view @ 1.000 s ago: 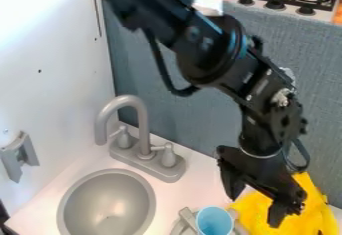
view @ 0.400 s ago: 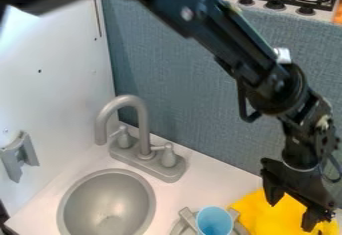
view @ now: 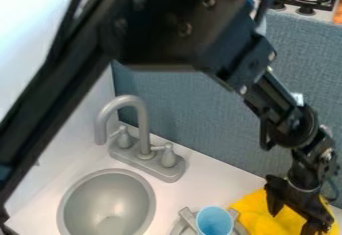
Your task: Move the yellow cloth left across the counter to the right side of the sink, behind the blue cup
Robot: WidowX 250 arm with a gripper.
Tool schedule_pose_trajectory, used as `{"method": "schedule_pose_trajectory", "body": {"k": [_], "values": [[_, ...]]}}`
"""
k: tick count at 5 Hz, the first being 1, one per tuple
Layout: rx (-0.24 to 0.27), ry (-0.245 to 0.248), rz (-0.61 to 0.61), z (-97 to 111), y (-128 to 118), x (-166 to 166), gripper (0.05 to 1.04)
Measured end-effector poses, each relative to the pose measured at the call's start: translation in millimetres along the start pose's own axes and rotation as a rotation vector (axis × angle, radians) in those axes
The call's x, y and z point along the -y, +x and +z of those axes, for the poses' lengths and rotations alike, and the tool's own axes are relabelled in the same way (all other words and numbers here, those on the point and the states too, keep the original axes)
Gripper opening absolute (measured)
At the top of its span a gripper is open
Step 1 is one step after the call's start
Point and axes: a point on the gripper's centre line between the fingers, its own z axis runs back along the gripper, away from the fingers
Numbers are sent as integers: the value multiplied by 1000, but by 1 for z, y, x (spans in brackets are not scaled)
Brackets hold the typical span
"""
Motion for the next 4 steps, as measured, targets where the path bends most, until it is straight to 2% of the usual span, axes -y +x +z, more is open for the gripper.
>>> {"method": "schedule_pose_trajectory", "body": {"k": [1, 2, 3, 4], "values": [[-32, -9, -33, -17, 2, 0, 1001], [-58, 18, -52, -28, 7, -10, 1001], [-67, 105, -72, -28, 5, -25, 1001], [-86, 232, -6, -27, -3, -58, 1001]]}}
